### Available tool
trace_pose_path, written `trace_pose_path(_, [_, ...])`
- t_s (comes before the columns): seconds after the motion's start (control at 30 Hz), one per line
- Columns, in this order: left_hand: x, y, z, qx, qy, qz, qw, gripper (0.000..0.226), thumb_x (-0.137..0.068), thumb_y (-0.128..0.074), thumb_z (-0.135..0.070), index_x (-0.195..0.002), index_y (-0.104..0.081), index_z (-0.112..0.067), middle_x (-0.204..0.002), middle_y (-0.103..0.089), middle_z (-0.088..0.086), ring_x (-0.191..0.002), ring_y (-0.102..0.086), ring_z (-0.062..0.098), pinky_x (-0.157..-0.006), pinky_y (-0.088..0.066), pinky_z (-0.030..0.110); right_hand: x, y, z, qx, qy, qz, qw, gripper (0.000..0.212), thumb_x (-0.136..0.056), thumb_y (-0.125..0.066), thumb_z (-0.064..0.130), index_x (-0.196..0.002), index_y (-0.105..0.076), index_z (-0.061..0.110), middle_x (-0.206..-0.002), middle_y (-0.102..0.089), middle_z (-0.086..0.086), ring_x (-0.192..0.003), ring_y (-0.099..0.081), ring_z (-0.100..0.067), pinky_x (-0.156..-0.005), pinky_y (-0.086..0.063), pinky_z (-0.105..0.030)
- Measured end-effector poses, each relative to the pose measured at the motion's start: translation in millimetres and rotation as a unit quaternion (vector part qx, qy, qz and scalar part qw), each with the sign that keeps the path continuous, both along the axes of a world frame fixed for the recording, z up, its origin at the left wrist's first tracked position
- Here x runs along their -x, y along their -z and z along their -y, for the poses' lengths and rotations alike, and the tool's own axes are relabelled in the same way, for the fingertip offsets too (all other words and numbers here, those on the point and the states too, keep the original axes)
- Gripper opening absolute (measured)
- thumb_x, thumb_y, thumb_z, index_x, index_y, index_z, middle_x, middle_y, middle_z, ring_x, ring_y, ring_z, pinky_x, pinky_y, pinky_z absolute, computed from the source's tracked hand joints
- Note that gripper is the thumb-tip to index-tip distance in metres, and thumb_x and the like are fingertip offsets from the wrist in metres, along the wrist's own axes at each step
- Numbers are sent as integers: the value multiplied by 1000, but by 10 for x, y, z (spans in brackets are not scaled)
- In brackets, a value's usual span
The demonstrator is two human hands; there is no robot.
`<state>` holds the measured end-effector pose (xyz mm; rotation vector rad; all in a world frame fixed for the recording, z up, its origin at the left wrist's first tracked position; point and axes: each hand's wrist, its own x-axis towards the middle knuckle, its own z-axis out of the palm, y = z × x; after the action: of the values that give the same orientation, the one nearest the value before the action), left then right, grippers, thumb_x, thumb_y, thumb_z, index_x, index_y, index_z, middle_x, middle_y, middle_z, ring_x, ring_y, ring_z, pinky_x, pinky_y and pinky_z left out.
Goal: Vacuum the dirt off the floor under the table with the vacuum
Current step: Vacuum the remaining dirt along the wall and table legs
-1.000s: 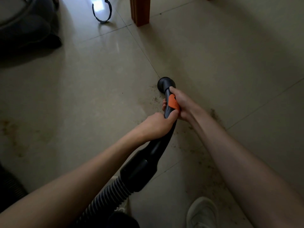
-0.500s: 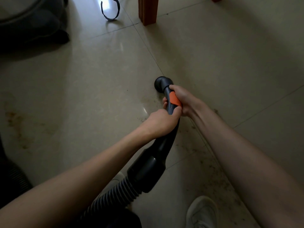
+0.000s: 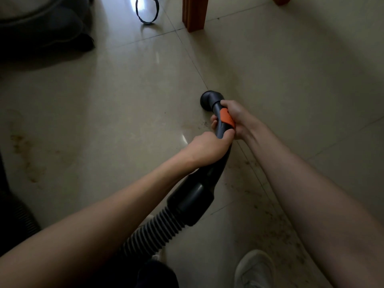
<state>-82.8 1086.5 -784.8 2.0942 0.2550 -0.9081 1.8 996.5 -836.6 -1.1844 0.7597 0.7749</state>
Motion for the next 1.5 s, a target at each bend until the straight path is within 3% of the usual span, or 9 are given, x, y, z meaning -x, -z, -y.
trace_pose_path(0.2, [45,-69,-243,-18,2,-26,1000,47,-95,-34,-55,-79,-53,-14,-69,-53,1,-59,-52,12,-49,-36,23,95,48,-252,-9,-8,0,1000,29,-100,-33,27,-86,-40,3,-66,-44,-10,-51,-44,-16,-35,-41,-16])
trace_pose_path(0.4, [68,-112,-415,-53,-24,17,998,49,-99,-31,-48,-97,-58,-8,-93,-63,13,-89,-60,20,-46,-29,20,260,154,-522,13,-29,23,999,38,-103,-32,30,-77,-43,5,-68,-45,-10,-58,-47,-18,-43,-44,-24])
trace_pose_path(0.47, [88,-99,-483,-46,-35,17,998,47,-99,-33,-47,-87,-58,-9,-73,-55,3,-101,-48,12,-37,-29,14,313,186,-602,8,-40,26,999,37,-103,-32,27,-73,-41,8,-67,-41,-9,-58,-44,-17,-49,-39,-26])
trace_pose_path(0.5, [102,-97,-508,-45,-38,10,998,45,-98,-33,-47,-75,-54,-14,-65,-49,1,-60,-30,10,-35,-28,13,332,201,-633,7,-51,30,998,36,-102,-32,25,-70,-39,10,-66,-39,-8,-57,-42,-17,-52,-35,-28])
trace_pose_path(0.53, [112,-98,-529,-47,-39,3,998,46,-98,-33,-47,-67,-48,-17,-62,-45,-1,-58,-48,16,-36,-28,12,340,205,-661,3,-60,33,998,34,-100,-32,21,-68,-38,11,-65,-38,-8,-56,-40,-18,-53,-32,-28])
trace_pose_path(0.73, [144,-26,-809,-20,-103,-35,994,53,-97,-30,-51,-78,-56,-10,-82,-61,14,-70,-58,26,-77,-48,35,391,129,-788,-97,-45,-3,994,29,-95,-34,18,-69,-45,9,-67,-43,-8,-60,-44,-20,-60,-38,-29])
trace_pose_path(0.87, [217,-60,-1053,16,-177,-55,983,49,-99,-29,-45,-77,-53,-8,-64,-55,13,-52,-53,23,-57,-46,29,451,134,-1056,-135,-40,-28,990,33,-100,-40,27,-77,-51,7,-72,-51,-10,-66,-52,-20,-66,-45,-29])
trace_pose_path(1.07, [346,-53,-1375,32,-260,-66,963,46,-98,-32,-45,-81,-51,-7,-60,-55,11,-43,-52,20,-50,-44,27,511,169,-1525,-183,-30,-67,980,39,-100,-41,34,-80,-52,3,-49,-60,-8,-43,-60,-16,-47,-50,-21])
trace_pose_path(1.5, [341,-33,-1296,31,-293,-82,952,42,-97,-35,-38,-76,-51,-6,-57,-54,12,-38,-52,21,-44,-44,23,611,133,-1551,-211,41,-71,974,35,-100,-45,26,-75,-49,2,-42,-54,-8,-32,-53,-14,-36,-44,-17])
